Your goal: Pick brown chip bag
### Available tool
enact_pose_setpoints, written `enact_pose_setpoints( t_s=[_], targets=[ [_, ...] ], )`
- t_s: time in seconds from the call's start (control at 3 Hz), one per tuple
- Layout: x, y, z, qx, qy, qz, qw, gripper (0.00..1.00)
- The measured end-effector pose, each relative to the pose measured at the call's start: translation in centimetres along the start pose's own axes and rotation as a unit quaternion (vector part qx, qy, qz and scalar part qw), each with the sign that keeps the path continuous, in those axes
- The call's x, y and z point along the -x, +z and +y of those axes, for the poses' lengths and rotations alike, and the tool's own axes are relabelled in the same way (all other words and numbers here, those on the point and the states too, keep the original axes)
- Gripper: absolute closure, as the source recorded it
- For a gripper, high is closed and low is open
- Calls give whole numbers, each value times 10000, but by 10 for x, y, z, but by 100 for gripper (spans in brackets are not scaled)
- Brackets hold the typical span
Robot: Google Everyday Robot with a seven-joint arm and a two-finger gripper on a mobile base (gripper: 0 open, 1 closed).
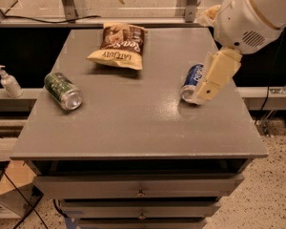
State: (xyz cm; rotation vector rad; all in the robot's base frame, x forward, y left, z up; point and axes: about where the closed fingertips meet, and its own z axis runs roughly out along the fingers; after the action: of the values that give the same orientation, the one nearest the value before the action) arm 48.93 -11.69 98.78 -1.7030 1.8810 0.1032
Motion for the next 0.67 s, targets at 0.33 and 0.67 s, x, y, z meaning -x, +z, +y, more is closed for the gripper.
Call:
enact_pose_setpoints(
  t_s=[0.33,0.67],
  targets=[
    [19,32,-32,-78,-54,-395,9992,0],
    [36,70,-63,-85,-67,-722,9973,0]
  ],
)
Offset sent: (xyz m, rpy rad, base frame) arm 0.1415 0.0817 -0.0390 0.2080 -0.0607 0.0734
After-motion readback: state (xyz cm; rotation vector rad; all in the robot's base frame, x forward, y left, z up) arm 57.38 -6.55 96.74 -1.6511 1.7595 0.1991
